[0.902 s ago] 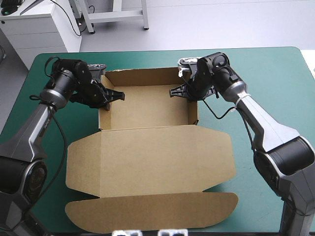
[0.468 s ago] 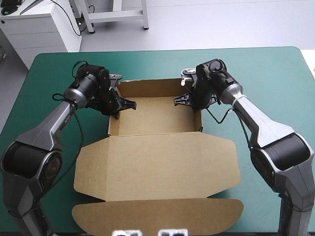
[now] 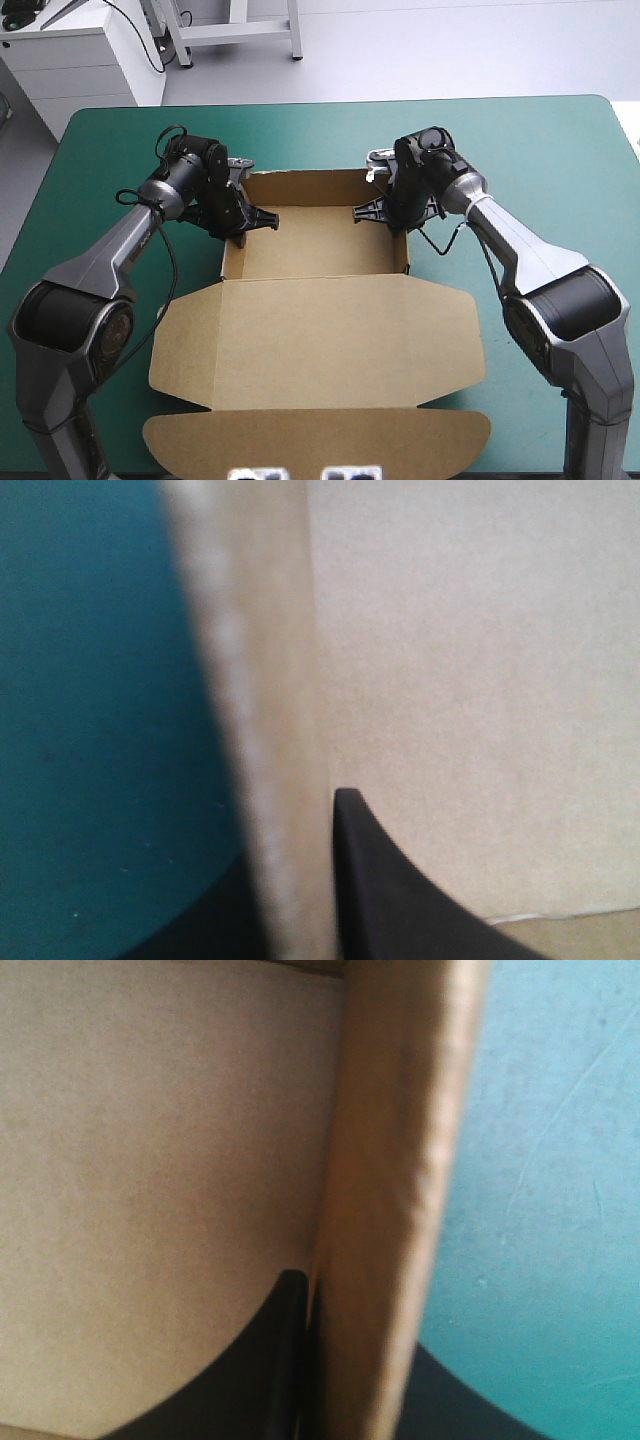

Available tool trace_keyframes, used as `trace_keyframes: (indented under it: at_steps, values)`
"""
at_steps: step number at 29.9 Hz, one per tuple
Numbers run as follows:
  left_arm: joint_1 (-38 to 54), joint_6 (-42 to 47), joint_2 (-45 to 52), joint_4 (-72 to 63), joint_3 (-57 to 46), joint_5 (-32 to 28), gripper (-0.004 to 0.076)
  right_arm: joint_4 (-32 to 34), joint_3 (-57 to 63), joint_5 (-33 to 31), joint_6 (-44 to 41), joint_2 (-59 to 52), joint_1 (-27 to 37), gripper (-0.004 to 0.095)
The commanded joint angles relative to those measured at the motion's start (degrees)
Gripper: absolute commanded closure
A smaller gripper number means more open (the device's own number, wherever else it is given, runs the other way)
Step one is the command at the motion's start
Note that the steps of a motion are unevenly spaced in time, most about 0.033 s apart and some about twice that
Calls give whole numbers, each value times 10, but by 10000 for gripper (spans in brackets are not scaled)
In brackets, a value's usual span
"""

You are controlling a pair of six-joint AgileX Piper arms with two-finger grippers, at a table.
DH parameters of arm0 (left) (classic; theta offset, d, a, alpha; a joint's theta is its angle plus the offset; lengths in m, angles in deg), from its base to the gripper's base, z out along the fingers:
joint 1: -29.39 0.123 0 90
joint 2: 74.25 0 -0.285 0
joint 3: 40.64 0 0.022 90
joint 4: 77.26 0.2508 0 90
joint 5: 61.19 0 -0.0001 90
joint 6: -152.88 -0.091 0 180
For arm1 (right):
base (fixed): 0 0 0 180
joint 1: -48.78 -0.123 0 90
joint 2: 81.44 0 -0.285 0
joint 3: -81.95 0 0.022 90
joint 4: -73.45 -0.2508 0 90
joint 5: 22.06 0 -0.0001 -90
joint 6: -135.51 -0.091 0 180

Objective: Fold the box

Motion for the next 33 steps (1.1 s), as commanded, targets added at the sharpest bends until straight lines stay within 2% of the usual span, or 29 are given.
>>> trace_keyframes:
  at_steps: [1,5,9,12,20,29,33]
  values:
    - [-8,-39,27,-9,19,-19,629,0,-16,-16,-5,-34,-5,646]
    - [-8,-39,27,-9,19,-23,464,23,-16,-16,-5,-34,-5,415]
    - [-8,-39,27,-9,19,-25,268,26,-19,-16,-5,-34,-5,394]
    - [-8,-39,27,-9,22,-23,188,26,-26,-17,-5,-36,-5,394]
    - [-8,-38,27,-7,93,38,187,31,-67,-17,-5,-68,-5,394]
    - [-8,-29,63,-5,187,37,192,33,-88,-17,23,-135,-5,394]
    - [-7,-23,101,-7,201,37,247,33,-88,-17,27,-167,-5,398]
